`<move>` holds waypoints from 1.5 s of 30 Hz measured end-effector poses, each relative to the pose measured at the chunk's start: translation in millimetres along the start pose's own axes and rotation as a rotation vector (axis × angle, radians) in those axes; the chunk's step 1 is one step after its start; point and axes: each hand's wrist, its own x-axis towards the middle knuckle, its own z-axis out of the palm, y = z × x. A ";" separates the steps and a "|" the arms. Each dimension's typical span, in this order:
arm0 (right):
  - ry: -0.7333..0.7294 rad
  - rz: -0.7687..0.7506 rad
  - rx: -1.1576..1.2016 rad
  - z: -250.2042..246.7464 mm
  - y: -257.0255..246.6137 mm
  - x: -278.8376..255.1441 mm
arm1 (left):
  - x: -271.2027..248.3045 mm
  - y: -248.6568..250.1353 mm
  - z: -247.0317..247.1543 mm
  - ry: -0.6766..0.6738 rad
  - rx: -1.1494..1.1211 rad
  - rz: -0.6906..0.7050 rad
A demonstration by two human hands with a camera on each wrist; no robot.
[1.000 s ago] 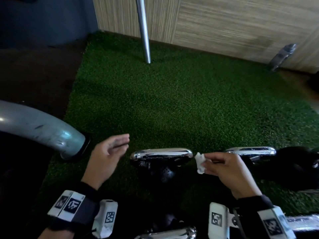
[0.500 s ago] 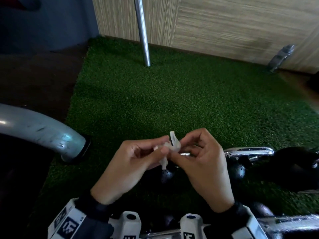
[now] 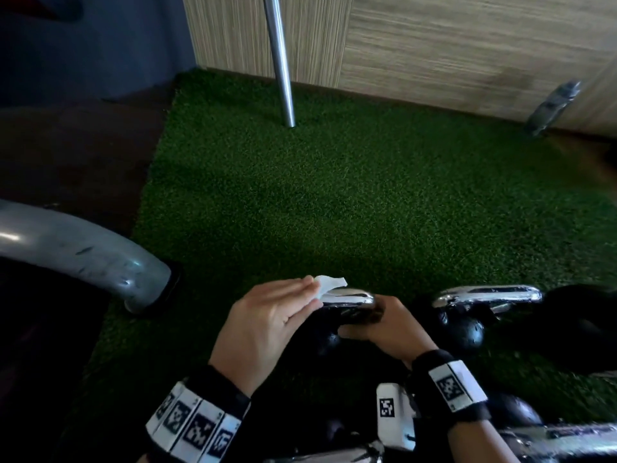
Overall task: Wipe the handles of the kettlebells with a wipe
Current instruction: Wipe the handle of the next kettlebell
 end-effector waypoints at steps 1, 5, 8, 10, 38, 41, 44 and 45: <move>0.059 -0.013 -0.016 4.0 -0.6 0.8 | -2.7 -3.2 -0.9 0.018 0.015 0.005; 0.142 -0.072 0.042 12.5 1.4 -0.7 | -12.5 -14.7 -14.4 0.137 0.020 -0.060; 0.146 -0.083 0.115 15.9 7.1 -1.5 | -17.5 -12.7 -16.1 0.090 0.011 -0.016; 0.152 -0.065 0.131 16.8 10.2 -0.1 | -22.3 -13.2 -15.7 0.073 -0.003 0.000; 0.146 -0.083 0.095 11.2 17.5 -8.9 | -66.1 -67.6 19.7 0.127 -0.449 -0.725; 0.141 -0.192 -0.026 5.9 26.9 -12.3 | -51.6 -67.4 19.5 0.091 -0.378 -0.681; 0.086 -0.279 -0.108 6.3 29.3 -19.8 | -27.7 -71.5 30.4 0.080 -0.333 -0.678; 0.062 -0.290 -0.128 8.3 27.9 -22.1 | -18.2 -73.5 35.9 0.066 -0.331 -0.687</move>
